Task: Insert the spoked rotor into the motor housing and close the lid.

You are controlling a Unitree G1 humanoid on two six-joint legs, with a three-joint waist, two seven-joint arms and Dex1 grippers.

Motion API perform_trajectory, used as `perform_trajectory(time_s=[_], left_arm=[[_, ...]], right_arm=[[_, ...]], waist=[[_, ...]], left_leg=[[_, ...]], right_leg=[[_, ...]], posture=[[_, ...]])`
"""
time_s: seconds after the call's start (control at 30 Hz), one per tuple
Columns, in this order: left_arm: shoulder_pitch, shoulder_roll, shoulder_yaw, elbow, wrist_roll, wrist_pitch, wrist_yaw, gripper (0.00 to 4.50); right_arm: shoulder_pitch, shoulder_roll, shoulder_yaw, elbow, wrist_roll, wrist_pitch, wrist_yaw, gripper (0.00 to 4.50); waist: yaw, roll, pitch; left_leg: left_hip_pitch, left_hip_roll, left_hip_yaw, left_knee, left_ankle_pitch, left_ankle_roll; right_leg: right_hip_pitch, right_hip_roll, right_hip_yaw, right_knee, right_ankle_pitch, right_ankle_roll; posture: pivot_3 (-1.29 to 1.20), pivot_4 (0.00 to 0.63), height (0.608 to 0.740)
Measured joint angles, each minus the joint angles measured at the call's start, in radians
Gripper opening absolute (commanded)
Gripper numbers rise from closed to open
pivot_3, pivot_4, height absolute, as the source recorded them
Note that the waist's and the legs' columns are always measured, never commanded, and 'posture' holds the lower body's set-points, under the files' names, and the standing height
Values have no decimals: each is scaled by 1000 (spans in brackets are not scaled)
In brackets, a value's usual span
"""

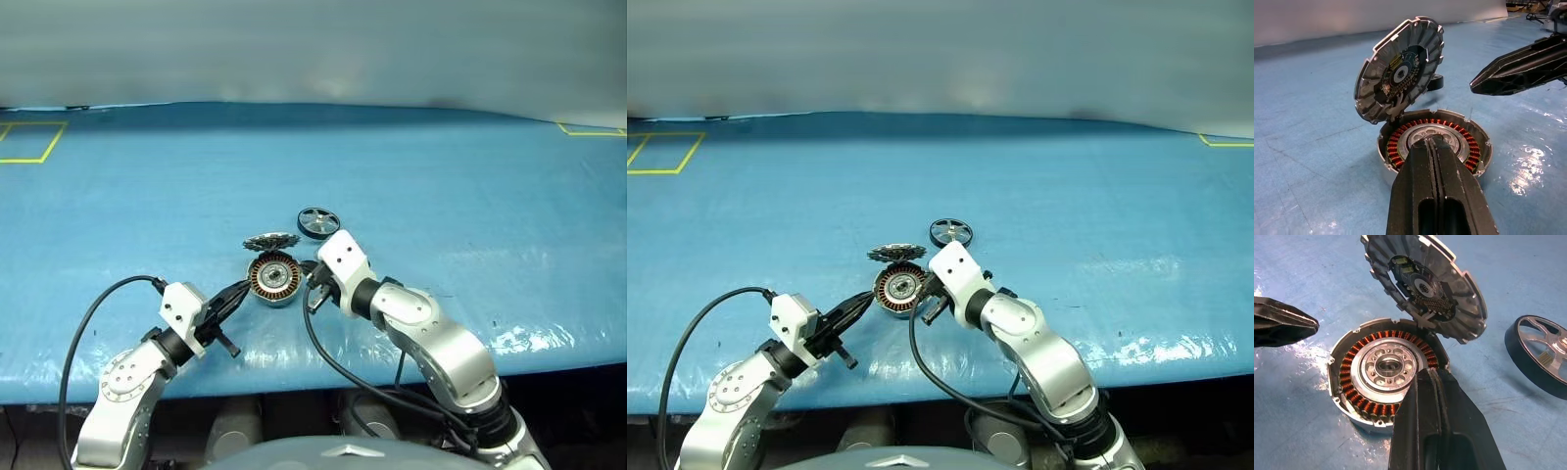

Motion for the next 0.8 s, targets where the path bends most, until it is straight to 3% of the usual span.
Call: perform_trajectory(time_s=[0.37, 0.8], left_arm=[[-11, -2, 22, 194, -10, -127, -42, 0], [35, -4, 2, 240, 34, -210, -54, 0]], right_arm=[[-182, 137, 67, 191, -9, 127, -82, 14], [-205, 156, 89, 255, -6, 156, -107, 14]], waist=[[-7, 1, 0], [-8, 2, 1]], left_leg=[[-1, 0, 0, -1, 0, 0], [-2, 0, -1, -3, 0, 0]], right_leg=[[-1, 0, -1, 0, 0, 0], [-2, 0, -1, -3, 0, 0]], posture=[[0, 150, 740], [0, 150, 740]])
